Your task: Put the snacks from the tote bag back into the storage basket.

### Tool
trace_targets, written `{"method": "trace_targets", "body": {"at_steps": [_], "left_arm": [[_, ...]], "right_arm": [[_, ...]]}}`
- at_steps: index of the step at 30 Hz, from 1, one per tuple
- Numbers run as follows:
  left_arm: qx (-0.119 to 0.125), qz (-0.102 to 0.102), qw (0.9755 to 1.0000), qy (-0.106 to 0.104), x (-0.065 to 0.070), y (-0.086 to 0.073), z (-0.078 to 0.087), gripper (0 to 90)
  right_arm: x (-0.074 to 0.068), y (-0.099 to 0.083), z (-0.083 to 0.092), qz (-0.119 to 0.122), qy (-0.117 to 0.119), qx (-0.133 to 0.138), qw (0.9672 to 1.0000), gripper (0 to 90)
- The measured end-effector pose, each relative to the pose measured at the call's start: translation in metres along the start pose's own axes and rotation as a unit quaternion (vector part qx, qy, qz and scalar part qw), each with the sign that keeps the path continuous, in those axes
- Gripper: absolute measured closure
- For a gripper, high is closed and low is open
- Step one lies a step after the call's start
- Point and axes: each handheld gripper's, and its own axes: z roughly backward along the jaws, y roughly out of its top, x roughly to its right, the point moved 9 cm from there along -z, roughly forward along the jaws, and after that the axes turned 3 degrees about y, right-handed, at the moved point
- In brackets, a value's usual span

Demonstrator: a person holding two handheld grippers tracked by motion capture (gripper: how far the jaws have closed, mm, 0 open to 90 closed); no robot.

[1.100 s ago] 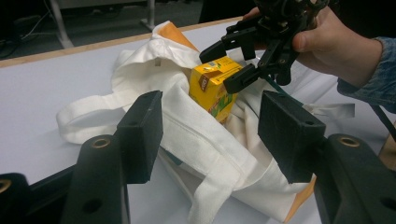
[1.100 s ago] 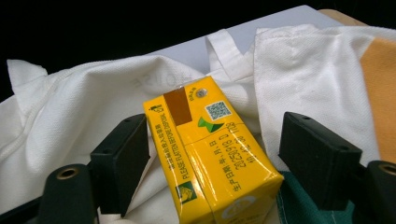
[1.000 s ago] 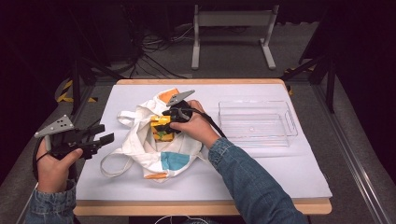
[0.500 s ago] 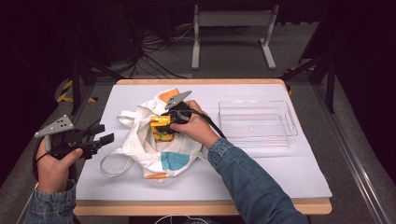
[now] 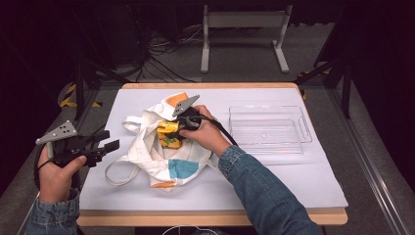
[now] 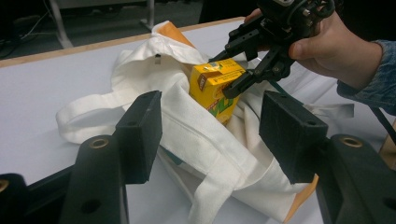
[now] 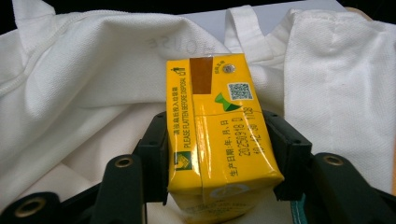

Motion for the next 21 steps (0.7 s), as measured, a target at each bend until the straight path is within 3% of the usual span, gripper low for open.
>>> {"method": "trace_targets", "body": {"at_steps": [9,21], "left_arm": [[0.001,0.0,1.0,-0.001,0.0,0.0,0.001,40.5],[-0.001,0.001,1.0,-0.002,0.0,0.0,0.0,40.5]], "right_arm": [[-0.004,0.008,0.006,0.007,-0.004,0.0,1.0,50.2],[-0.018,0.038,0.03,0.034,0.006,0.019,0.9992,51.0]]}}
